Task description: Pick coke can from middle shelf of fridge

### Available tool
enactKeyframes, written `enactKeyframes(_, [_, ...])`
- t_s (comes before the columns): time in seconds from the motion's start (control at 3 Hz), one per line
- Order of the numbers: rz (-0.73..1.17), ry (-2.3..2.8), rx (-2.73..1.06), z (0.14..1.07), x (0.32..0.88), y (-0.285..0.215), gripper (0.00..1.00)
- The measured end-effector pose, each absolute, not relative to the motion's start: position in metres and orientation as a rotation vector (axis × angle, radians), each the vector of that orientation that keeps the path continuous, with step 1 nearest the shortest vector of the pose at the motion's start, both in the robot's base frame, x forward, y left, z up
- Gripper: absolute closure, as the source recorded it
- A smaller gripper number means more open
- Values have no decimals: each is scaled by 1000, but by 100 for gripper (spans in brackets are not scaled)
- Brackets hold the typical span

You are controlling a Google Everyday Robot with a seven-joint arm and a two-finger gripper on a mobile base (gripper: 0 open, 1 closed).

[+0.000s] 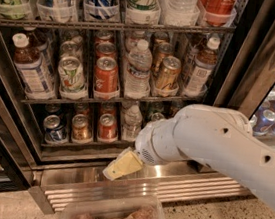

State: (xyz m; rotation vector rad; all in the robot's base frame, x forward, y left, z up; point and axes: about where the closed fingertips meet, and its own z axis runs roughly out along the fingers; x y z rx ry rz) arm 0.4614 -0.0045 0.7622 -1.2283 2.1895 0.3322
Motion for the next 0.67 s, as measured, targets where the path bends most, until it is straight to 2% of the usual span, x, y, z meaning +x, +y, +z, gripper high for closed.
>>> enactKeyframes(0.67, [343,2116,-1059,737,487,34,0])
